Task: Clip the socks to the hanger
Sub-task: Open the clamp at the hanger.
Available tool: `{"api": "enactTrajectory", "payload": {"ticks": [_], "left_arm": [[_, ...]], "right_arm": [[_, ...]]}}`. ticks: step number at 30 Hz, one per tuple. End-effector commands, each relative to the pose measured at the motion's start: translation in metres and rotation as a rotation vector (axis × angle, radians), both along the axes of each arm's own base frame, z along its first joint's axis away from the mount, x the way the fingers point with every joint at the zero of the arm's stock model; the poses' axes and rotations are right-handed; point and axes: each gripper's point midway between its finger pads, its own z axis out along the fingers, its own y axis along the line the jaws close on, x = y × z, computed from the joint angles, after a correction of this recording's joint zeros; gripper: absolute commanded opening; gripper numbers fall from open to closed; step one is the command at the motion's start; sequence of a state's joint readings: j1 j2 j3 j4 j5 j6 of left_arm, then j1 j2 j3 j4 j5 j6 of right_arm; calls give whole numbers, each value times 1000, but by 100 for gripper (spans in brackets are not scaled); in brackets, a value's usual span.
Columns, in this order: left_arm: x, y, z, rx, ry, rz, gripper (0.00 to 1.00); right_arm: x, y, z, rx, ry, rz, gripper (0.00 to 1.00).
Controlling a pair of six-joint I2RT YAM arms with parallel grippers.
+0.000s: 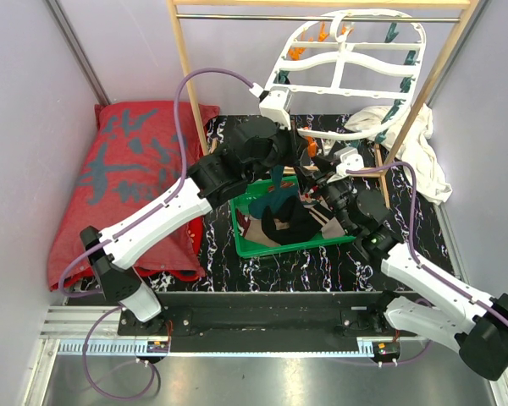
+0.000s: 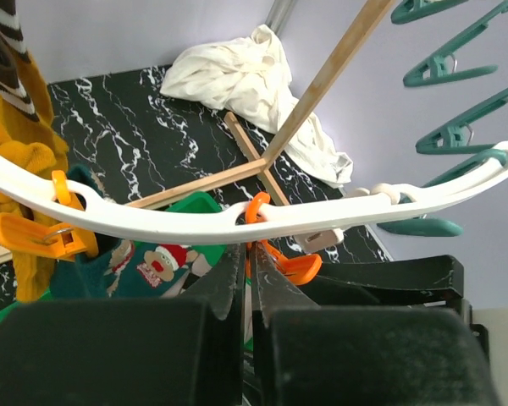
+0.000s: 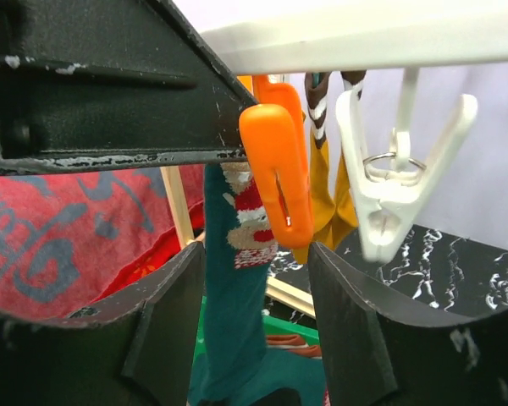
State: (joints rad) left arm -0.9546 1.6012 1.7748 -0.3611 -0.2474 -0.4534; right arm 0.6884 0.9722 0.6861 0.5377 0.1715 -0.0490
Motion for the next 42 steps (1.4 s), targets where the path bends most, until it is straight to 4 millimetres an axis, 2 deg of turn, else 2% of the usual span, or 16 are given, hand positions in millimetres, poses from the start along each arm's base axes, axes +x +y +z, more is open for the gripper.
{"api": "enactTrajectory", "payload": {"ticks": [1,3,5,11,16,24,32,40,42], "left_arm": [[-3,-4,32,-77,-9,-24,0],[-4,-6,37,-86,-2,-28,0],[-4,-7,31,-72,17,-28,0],[-7,-5,33,-91,44,-22,0],[-8,-1,36,-98,49,-10,0],[-11,-6,33,-105,72,-31,0],[-15,-15,33,-132,105,-69,0],[-20,-13,36,-154,120,-80,0],[-21,-10,39,-163,123,-76,0]], "right_arm": [[-3,-5,28,13,-120,-23,58],[-5,-10,31,2,-144,-36,57],[-8,-15,37,-4,-174,-52,55],[-15,-24,50,-21,-214,-69,54],[-17,-25,56,-44,-230,-68,53],[-16,-23,63,-54,-270,-72,53],[-15,-25,71,-76,-298,-85,47],[-13,-23,73,-104,-307,-90,43],[-15,-22,75,-115,-313,-83,37]]}}
